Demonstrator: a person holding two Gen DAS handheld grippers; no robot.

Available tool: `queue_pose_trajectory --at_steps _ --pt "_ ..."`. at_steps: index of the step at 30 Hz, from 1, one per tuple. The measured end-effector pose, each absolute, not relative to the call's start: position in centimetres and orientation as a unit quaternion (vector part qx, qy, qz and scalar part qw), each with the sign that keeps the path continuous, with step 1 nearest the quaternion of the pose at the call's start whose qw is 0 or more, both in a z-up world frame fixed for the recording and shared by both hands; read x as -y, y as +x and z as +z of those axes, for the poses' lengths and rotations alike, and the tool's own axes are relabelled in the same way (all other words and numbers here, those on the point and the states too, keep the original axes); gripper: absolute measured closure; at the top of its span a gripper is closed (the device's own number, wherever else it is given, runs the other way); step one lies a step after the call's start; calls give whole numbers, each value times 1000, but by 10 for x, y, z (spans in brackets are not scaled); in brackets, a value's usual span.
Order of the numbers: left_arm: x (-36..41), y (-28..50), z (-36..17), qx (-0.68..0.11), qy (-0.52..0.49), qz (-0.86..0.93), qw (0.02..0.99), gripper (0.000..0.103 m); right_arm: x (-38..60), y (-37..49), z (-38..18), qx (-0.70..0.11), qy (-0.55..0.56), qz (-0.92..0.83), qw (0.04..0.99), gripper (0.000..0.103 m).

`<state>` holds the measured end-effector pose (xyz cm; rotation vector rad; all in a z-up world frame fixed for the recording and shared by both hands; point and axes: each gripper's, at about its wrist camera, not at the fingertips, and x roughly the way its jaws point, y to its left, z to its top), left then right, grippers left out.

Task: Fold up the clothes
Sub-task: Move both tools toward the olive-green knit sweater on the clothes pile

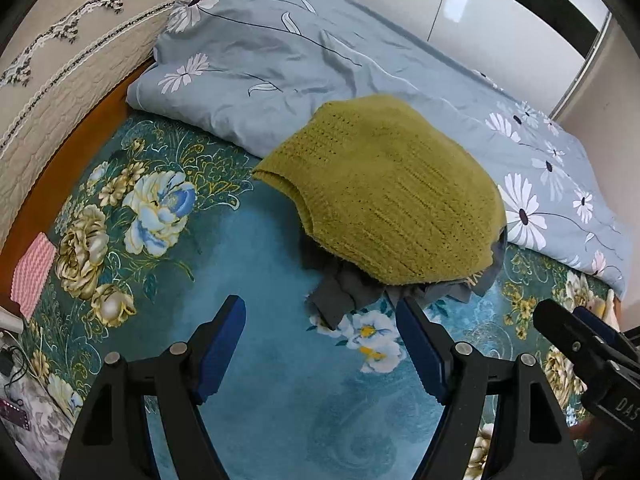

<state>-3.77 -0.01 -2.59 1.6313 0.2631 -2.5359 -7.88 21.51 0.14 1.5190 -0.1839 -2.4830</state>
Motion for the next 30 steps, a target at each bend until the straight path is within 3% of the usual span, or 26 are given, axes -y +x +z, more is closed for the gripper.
queue_pose_trajectory --at_steps 17,30 --pt "7 -64 -25 -103 516 -847 68 25 -203 -111 -15 67 519 -843 123 0" --pt "19 -93 -42 -113 508 -853 34 25 -179 -130 -31 26 536 -838 98 0"
